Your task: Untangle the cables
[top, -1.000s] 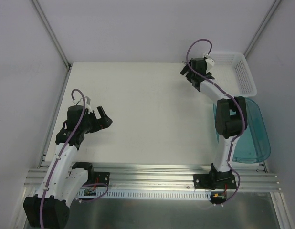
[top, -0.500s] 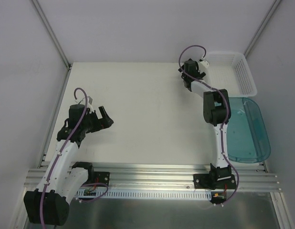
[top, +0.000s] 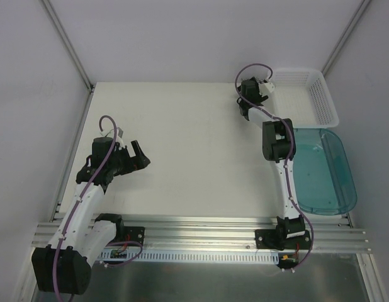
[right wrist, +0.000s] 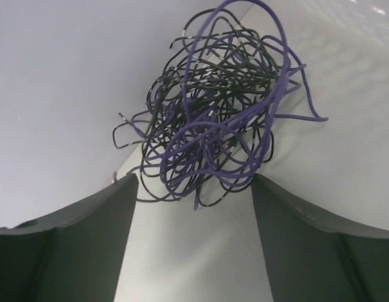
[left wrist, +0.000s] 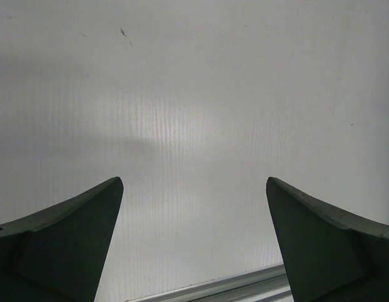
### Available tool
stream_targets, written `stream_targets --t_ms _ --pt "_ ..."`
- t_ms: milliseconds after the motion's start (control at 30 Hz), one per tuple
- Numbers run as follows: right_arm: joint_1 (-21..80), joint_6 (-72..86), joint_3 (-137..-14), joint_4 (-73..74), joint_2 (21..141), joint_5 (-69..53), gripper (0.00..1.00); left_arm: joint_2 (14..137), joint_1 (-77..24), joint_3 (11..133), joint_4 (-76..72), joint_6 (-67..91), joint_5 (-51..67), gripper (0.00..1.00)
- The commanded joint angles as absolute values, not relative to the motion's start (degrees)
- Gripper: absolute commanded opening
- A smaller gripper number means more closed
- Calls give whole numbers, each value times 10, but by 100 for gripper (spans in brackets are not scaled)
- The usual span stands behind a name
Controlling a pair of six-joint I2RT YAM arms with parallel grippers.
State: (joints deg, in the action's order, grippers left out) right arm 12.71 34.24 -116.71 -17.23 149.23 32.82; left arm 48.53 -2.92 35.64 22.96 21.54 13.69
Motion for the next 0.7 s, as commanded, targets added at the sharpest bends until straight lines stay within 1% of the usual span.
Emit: stream_targets --t_ms 0,33,100,133,200,233,267,300,367,467,600,667 --pt "117 377 -1208 -196 1512 349 74 489 -26 361 216 205 153 99" --pt "116 381 -1212 -193 1513 352 63 489 -26 362 216 204 152 99" --pt "113 385 -1216 -192 1518 352 50 490 -26 362 217 204 152 99" --pt "112 385 -1216 -192 1518 350 36 490 -26 361 215 204 150 99" --pt "110 392 -1214 -191 1517 350 22 490 -26 362 216 205 151 99" --pt "111 395 -1214 -188 1516 349 9 490 -26 361 216 204 151 99" --pt "110 395 -1212 -186 1514 348 3 490 -26 361 216 205 150 99" --pt "110 396 -1210 -184 1513 345 1 489 -26 361 216 204 150 99" --pt "112 395 -1202 -178 1504 330 1 489 -26 361 216 204 151 99" --pt "120 396 -1159 -189 1469 314 1 484 -26 361 216 204 151 99" --pt "141 397 -1062 -209 1395 290 1 472 -26 359 215 204 149 99" --pt "149 406 -986 -214 1362 270 1 467 -26 359 215 205 149 99"
